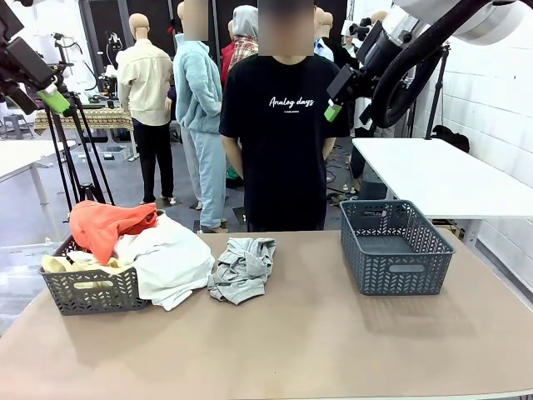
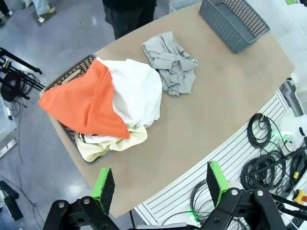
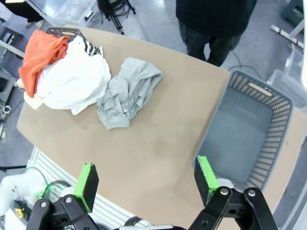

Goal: Sort the tops and bottoms.
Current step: Lift clothes from the center of the table with your right hand.

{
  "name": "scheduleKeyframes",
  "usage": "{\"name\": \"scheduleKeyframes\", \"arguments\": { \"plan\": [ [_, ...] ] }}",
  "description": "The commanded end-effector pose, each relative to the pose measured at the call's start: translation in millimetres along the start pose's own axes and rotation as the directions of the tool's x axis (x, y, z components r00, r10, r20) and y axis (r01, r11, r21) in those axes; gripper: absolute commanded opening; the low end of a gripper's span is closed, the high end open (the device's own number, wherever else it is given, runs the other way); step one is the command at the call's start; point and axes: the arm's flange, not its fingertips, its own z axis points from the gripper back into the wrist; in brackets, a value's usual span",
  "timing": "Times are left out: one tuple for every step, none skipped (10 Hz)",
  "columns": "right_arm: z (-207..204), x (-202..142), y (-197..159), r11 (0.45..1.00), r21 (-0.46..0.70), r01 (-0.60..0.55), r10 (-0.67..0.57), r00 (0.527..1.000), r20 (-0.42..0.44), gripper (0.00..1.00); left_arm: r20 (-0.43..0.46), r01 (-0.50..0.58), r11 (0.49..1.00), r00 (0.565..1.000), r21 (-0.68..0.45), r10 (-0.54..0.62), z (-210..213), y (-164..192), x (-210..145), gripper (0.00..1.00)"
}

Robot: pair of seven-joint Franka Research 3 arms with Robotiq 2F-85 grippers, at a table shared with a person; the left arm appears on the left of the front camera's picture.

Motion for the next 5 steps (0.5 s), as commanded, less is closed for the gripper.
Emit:
{"name": "scheduleKeyframes", "arguments": {
  "plan": [
    [-2.3, -5.2, 0.5, 1.0, -0.008, 0.011, -0.011, 1.0, -0.002, 1.0, 0.003, -0.011, 1.0, 1.0, 0.003, 0.011, 0.8, 1.4, 0.4, 1.0],
    [-2.3, -5.2, 0.5, 1.0, -0.008, 0.011, -0.011, 1.0, -0.002, 1.0, 0.003, -0.011, 1.0, 1.0, 0.003, 0.011, 0.8, 1.4, 0.4, 1.0],
    [-2.3, -5.2, 0.5, 1.0, -0.008, 0.011, -0.011, 1.0, -0.002, 1.0, 0.003, -0.011, 1.0, 1.0, 0.003, 0.011, 0.8, 1.4, 0.4, 1.0],
    [-2.3, -5.2, 0.5, 1.0, -0.008, 0.011, -0.011, 1.0, -0.002, 1.0, 0.003, -0.011, 1.0, 1.0, 0.003, 0.011, 0.8, 1.4, 0.4, 1.0],
    [-2.3, -5.2, 0.5, 1.0, -0.008, 0.011, -0.011, 1.0, -0.002, 1.0, 0.003, -0.011, 1.0, 1.0, 0.003, 0.011, 0.8, 1.4, 0.4, 1.0]
  ]
}}
